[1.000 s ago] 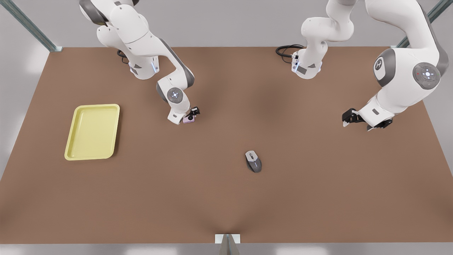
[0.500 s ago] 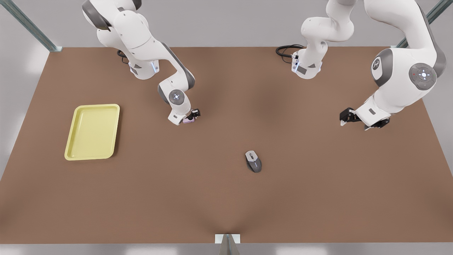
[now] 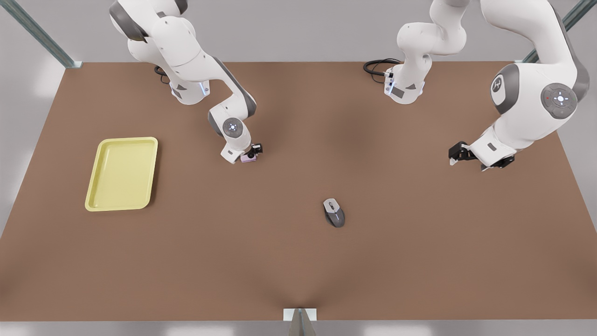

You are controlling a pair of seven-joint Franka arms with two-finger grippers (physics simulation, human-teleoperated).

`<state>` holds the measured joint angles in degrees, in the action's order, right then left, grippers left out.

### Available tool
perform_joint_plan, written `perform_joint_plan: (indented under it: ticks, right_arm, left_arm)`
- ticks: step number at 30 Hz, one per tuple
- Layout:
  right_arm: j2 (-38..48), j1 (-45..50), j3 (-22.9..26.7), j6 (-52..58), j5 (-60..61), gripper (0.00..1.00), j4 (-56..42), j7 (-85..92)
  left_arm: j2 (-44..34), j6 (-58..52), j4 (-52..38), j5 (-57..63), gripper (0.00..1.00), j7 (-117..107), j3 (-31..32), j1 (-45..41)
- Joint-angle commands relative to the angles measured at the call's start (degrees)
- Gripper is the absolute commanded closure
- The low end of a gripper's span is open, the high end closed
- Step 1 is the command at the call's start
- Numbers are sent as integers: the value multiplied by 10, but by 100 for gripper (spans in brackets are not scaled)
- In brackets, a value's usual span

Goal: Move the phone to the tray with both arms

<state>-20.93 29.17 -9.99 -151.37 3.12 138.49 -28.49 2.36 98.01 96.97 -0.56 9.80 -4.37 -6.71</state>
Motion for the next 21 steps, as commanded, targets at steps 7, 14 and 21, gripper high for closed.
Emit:
perform_joint_plan:
  ticks: [7,14,21]
  right_arm:
    - [8,0,-1,-8,0,26,-1,-17]
    - [40,-21,8,70,0,26,-29,38]
    - [71,-103,133,228,0,26,-112,321]
  left_arm:
    - [1,-1,0,0,0,-1,0,-1]
    - [-2,-5,0,0,0,-1,0,-1]
    - [0,-5,0,0,0,-1,0,-2]
